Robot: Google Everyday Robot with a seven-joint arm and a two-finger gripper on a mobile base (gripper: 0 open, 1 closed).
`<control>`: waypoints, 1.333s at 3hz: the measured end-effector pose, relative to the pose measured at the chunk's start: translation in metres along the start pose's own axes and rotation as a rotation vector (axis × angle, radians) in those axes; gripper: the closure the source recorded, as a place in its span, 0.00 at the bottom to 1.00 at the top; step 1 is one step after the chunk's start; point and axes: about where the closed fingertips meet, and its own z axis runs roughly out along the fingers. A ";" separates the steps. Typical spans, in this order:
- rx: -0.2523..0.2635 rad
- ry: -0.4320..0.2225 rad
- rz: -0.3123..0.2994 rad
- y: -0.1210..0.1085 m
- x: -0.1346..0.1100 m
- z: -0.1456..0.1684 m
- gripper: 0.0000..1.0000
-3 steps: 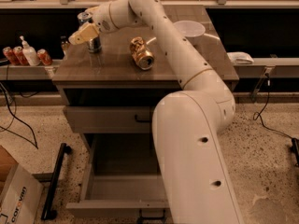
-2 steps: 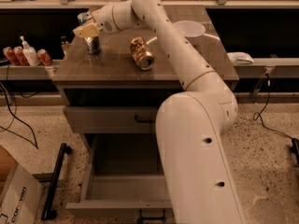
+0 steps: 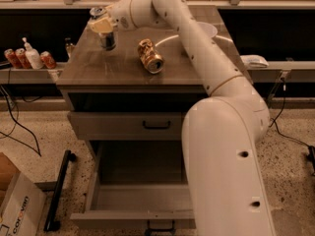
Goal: Place redbull can into middle drawer
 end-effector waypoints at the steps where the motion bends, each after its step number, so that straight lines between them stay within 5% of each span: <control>1: -0.013 -0.006 -0.042 0.014 -0.020 -0.042 1.00; 2: -0.077 -0.022 -0.068 0.047 -0.031 -0.078 1.00; 4: -0.282 -0.093 -0.050 0.135 -0.042 -0.140 1.00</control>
Offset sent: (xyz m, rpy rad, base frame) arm -0.1302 -0.0865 0.0563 -0.0024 -0.0593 0.1708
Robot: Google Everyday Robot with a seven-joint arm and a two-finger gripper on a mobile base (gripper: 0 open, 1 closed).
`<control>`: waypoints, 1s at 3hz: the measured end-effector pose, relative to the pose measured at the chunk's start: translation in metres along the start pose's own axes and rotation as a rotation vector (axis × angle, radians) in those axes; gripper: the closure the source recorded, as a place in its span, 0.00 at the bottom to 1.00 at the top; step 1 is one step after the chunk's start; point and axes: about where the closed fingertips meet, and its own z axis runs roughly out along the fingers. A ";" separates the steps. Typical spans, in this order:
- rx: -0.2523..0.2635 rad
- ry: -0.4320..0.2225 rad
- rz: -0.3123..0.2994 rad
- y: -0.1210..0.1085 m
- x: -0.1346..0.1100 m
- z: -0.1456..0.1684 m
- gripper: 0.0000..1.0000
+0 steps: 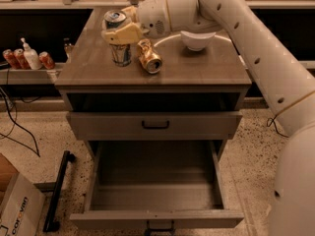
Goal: Place redbull can into middle drawer
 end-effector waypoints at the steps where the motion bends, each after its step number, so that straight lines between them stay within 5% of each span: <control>1: 0.000 -0.006 0.047 0.044 -0.003 -0.023 1.00; 3: 0.123 0.094 0.210 0.095 0.062 -0.024 1.00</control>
Offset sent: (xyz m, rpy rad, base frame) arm -0.1046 -0.0446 -0.0872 -0.1072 0.2214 -0.1635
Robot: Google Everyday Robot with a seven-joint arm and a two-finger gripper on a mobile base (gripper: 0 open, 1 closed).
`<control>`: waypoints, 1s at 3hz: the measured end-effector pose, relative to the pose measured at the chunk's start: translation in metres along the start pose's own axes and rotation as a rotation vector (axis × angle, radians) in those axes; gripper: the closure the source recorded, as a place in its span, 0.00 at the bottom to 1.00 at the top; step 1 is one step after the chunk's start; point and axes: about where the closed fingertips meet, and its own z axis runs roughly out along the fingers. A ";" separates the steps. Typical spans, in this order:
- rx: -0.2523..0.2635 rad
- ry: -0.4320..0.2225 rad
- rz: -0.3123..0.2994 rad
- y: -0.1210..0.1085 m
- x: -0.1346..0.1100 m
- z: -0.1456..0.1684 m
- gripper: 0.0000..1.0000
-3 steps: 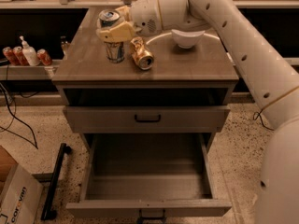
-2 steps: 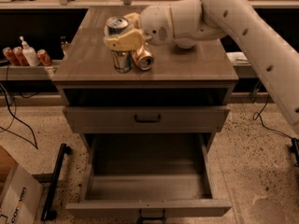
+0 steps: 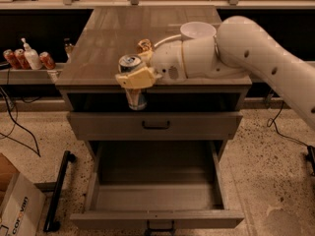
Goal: Place redbull can into middle drawer
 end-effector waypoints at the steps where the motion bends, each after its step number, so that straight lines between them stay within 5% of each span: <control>1: 0.086 0.003 0.071 0.005 0.040 0.011 1.00; 3: 0.240 -0.048 0.185 -0.020 0.112 0.029 1.00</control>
Offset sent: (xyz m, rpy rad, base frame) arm 0.0204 -0.0068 -0.1255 0.0822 0.0877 -0.3261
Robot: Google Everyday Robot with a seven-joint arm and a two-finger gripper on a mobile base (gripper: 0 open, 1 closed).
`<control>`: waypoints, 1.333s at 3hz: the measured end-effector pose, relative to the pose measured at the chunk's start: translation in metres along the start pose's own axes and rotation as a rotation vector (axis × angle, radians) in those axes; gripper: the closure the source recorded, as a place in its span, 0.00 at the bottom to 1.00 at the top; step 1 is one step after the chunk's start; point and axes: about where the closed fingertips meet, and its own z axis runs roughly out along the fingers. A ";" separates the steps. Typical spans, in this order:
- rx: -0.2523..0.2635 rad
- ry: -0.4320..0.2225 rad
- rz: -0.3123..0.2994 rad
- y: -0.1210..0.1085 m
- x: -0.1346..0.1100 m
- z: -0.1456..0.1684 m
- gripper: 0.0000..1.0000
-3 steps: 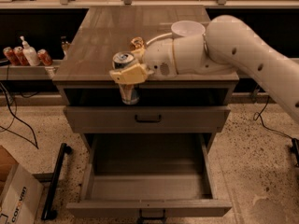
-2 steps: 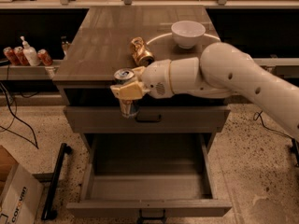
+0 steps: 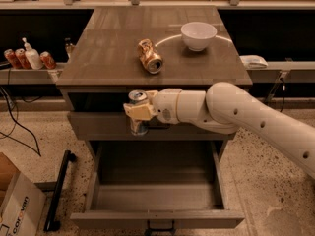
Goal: Place redbull can into middle drawer
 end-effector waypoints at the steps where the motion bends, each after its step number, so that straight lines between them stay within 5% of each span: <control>1: 0.011 -0.003 0.001 -0.003 0.000 0.001 1.00; 4: 0.040 -0.101 0.023 -0.007 0.042 0.001 1.00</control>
Offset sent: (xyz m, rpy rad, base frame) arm -0.0015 -0.0135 -0.0175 0.1254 -0.0303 -0.0554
